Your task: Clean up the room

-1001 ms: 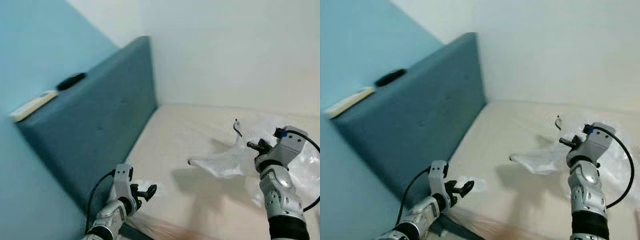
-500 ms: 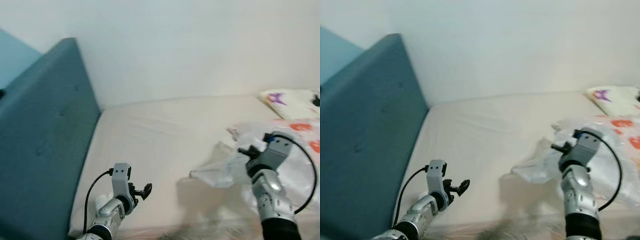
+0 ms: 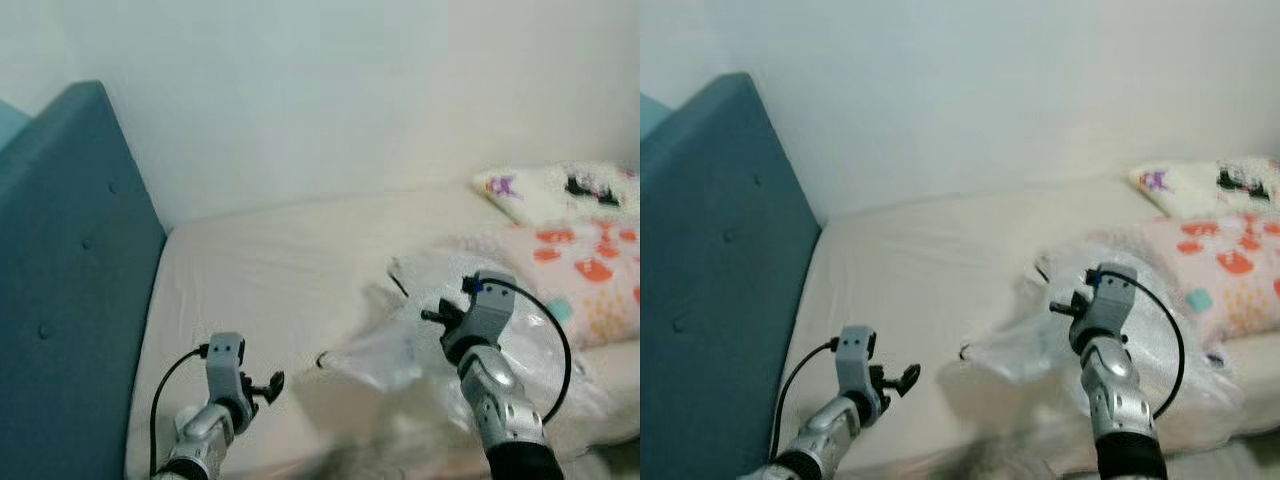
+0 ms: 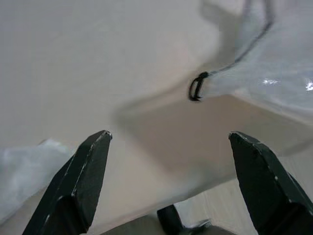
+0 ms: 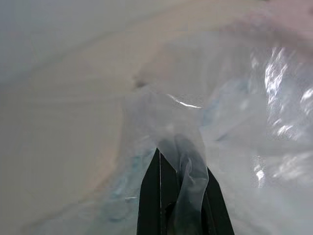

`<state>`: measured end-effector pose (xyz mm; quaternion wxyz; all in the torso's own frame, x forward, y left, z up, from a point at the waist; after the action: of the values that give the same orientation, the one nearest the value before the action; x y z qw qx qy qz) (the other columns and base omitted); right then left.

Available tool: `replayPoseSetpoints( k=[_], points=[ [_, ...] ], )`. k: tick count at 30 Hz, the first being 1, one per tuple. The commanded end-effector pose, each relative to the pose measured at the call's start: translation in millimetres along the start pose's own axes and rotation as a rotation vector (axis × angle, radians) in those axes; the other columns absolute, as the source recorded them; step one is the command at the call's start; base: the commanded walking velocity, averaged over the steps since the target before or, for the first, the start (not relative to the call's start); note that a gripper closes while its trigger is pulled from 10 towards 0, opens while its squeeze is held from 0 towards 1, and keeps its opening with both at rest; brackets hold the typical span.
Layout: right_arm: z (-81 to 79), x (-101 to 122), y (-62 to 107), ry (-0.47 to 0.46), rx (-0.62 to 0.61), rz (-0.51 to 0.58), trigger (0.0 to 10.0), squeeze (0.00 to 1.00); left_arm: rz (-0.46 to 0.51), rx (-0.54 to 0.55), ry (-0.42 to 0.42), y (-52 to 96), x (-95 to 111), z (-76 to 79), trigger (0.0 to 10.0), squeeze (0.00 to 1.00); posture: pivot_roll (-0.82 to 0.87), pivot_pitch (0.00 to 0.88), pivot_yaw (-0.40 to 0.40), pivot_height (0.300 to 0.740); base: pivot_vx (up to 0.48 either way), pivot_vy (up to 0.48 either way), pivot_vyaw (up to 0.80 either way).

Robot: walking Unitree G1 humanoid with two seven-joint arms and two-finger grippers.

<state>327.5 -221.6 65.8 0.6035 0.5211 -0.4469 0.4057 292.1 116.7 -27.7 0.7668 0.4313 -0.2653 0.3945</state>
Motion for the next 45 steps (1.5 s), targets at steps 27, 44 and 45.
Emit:
replayPoseSetpoints(
  k=[27, 44, 45],
  points=[
    [-44.6, 48.7, -22.6, 0.080, 0.178, 0.155, 10.0, 0.00, -0.037, 0.161, -0.038, 10.2, -10.6, -25.4, 10.0, 0.00, -0.17, 0.000, 0.069, 0.728, 0.000, -0.189, -0.03],
    [-83.4, 6.9, -14.7, 0.074, 0.363, 0.075, 10.0, 0.00, 0.030, 0.480, -0.311, 29.3, 28.1, -79.0, 10.0, 0.00, -0.15, 0.000, 0.059, 0.728, 0.000, -0.254, 0.00],
    [-83.4, 6.9, -14.7, 0.074, 0.363, 0.075, 10.0, 0.00, 0.030, 0.480, -0.311, 29.3, 28.1, -79.0, 10.0, 0.00, -0.15, 0.000, 0.059, 0.728, 0.000, 0.000, 0.00]
  ],
)
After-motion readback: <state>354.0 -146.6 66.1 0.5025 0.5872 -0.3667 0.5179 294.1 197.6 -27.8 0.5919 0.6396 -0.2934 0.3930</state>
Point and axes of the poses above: a point about 5 cm out from each wrist's last joint towards the gripper, its own y axis pointing back from the gripper into the wrist, its own x axis along the axis of the wrist's last joint, z = x × y, the point moved 2 cm from there along -y, pointing out of the wrist towards the gripper, and after that the axes turned 12 degrees about y, right-handed, at the moved point
